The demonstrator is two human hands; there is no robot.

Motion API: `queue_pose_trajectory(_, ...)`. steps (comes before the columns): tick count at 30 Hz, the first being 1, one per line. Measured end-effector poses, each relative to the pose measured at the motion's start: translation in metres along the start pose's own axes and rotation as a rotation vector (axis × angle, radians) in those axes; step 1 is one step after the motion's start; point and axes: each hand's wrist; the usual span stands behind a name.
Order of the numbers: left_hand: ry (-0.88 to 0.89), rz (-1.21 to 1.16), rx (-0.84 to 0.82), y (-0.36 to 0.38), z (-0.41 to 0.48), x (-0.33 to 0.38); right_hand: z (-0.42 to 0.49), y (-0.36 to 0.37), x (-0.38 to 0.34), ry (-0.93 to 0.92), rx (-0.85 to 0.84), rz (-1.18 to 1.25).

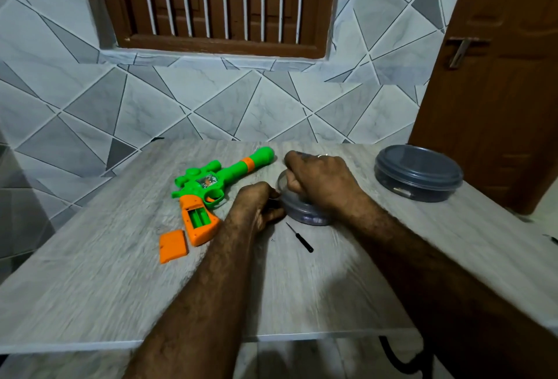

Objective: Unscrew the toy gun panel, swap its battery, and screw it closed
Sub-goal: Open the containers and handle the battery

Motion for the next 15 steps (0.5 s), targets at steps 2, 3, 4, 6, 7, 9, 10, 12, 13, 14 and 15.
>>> queue_pose_trajectory(2,0.002,0.021,0.025,0.000,0.003,0.000,0.000,-0.004,0.011,0.056,0.062,0.068)
queue_pose_trajectory(3,0.001,0.031,0.036,0.000,0.005,0.000,0.001,-0.008,0.018,0.105,0.096,0.111)
queue_pose_trajectory(4,-0.001,0.042,0.051,-0.001,0.006,0.000,0.002,-0.012,0.024,0.164,0.136,0.155)
queue_pose_trajectory(6,0.007,0.057,0.077,-0.002,0.010,0.000,0.001,-0.020,0.037,0.289,0.229,0.253)
queue_pose_trajectory(7,0.019,0.055,0.093,-0.003,0.011,0.001,-0.001,-0.023,0.044,0.349,0.267,0.316)
queue_pose_trajectory(9,0.047,0.049,0.124,-0.003,0.012,0.001,-0.007,-0.028,0.059,0.478,0.332,0.451)
queue_pose_trajectory(10,0.062,0.043,0.138,-0.003,0.012,0.002,-0.011,-0.027,0.068,0.557,0.361,0.512)
queue_pose_trajectory(12,0.086,0.024,0.162,-0.001,0.010,0.004,-0.020,-0.023,0.083,0.728,0.421,0.625)
queue_pose_trajectory(13,0.091,0.020,0.170,0.001,0.009,0.004,-0.026,-0.020,0.090,0.814,0.454,0.675)
queue_pose_trajectory(14,0.096,0.019,0.178,0.000,0.008,0.004,-0.031,-0.017,0.095,0.896,0.479,0.723)
queue_pose_trajectory(15,0.103,0.025,0.181,0.001,0.007,0.004,-0.037,-0.014,0.100,0.978,0.491,0.767)
Point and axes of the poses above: each hand's wrist, its own z-axis towards the middle knuckle, its own y-axis out of the palm, x = y × z, and after that the axes turned 5 degrees about -x, right-handed
